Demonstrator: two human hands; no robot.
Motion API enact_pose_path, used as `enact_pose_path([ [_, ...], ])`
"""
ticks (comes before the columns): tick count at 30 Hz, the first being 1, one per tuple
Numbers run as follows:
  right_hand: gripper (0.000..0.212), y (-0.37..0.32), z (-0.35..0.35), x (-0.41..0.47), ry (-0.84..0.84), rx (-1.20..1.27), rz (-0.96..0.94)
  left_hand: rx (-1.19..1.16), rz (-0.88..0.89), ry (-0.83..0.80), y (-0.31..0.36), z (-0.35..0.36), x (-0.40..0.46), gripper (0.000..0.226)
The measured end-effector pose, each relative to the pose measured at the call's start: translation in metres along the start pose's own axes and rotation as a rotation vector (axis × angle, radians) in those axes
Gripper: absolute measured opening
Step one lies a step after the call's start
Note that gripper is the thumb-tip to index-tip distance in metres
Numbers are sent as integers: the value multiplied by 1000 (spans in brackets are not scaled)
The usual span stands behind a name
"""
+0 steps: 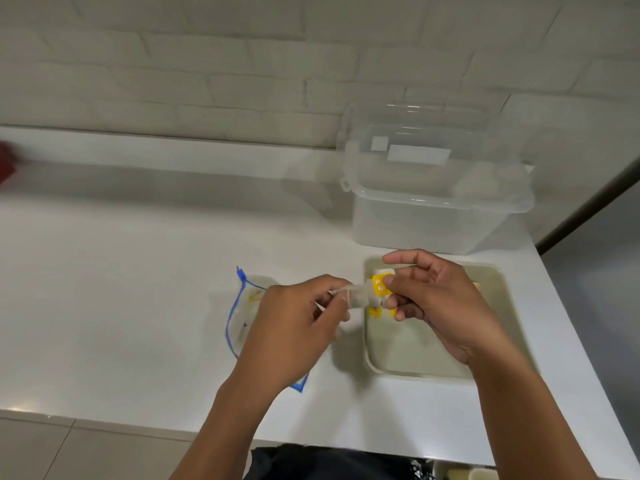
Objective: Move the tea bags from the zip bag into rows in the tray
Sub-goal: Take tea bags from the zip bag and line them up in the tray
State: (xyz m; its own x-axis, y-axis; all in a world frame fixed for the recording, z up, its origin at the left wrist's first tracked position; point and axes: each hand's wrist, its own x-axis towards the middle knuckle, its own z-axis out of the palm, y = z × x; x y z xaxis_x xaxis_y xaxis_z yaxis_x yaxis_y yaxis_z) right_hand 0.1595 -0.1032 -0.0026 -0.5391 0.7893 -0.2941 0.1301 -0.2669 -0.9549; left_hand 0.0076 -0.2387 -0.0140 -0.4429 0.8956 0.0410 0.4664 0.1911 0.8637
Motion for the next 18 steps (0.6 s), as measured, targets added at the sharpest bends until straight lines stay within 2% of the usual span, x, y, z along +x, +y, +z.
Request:
enact_pose_path([
  [3, 21, 7, -19, 8, 21, -74, -8, 77, 11, -111, 8, 30, 11, 14],
  [6, 16, 13, -40, 16, 70, -175, -15, 98, -27, -113, 8, 54, 20, 17],
  [11, 14, 35, -77, 41, 158, -690, -77, 55, -108, -109, 10, 77, 28, 23],
  [14, 16, 51, -87, 56, 116, -815, -93, 36, -142, -82, 12, 85, 29, 19],
  [16, 15, 61, -91, 63, 40, -863, -89, 14, -160, -64, 12, 91, 29, 9],
  [18, 18, 71, -93, 71, -60, -892, -62, 63, -162, -35, 10, 95, 30, 10],
])
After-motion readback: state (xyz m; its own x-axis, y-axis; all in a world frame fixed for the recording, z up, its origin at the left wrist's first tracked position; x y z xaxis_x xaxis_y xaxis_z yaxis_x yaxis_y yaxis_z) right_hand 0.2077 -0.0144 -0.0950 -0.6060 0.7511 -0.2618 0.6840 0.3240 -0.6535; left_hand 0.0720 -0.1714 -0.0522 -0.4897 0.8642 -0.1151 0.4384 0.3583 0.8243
